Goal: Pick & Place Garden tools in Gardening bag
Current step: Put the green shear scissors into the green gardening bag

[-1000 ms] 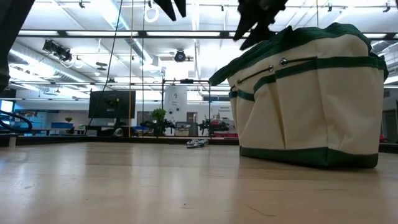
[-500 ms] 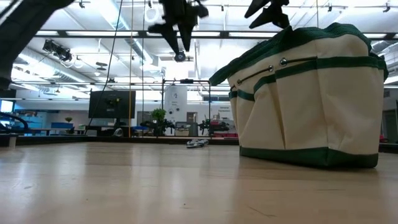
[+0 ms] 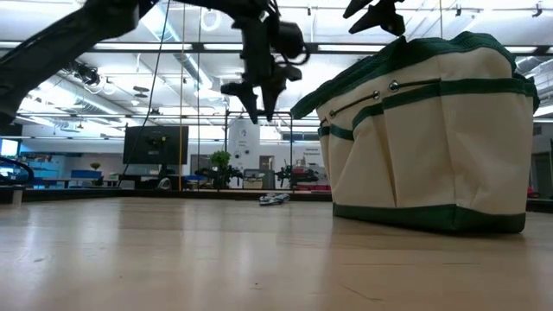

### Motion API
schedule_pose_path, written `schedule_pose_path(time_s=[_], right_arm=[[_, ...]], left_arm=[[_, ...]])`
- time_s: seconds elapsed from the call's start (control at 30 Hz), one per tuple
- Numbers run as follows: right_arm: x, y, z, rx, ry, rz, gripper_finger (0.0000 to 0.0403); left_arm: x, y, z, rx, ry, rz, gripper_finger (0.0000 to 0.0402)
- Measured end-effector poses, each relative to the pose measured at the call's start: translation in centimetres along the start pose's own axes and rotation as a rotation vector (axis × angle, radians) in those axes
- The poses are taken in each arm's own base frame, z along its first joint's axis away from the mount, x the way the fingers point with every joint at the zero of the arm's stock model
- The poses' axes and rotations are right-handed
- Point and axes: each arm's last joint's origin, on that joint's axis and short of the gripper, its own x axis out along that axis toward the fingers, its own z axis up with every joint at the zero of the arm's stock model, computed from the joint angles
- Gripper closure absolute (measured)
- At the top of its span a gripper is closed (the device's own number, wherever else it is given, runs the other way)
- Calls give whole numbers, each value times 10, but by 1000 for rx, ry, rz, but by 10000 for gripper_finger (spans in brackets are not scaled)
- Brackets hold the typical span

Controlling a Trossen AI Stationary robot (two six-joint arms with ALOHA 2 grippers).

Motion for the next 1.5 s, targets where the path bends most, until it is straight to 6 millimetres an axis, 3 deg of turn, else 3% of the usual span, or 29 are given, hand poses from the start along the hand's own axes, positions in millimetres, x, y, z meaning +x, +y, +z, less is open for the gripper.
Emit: schedule_pose_path(time_s=[0.47, 0.8, 1.03, 1.23, 1.5], right_arm=[[0, 0, 0, -26, 0, -3, 238], [0, 0, 0, -36, -2, -3, 238], [0, 0, 0, -36, -2, -3, 238], [0, 0, 0, -43, -3, -3, 238], [0, 0, 0, -44, -3, -3, 238]], left_arm=[[77, -2, 20, 3, 125, -17, 225], [94, 9, 31, -50, 122, -25, 225], [117, 17, 40, -100, 168, -94, 225], [119, 18, 44, -102, 141, -117, 225], [140, 44, 51, -190, 209, -101, 225]])
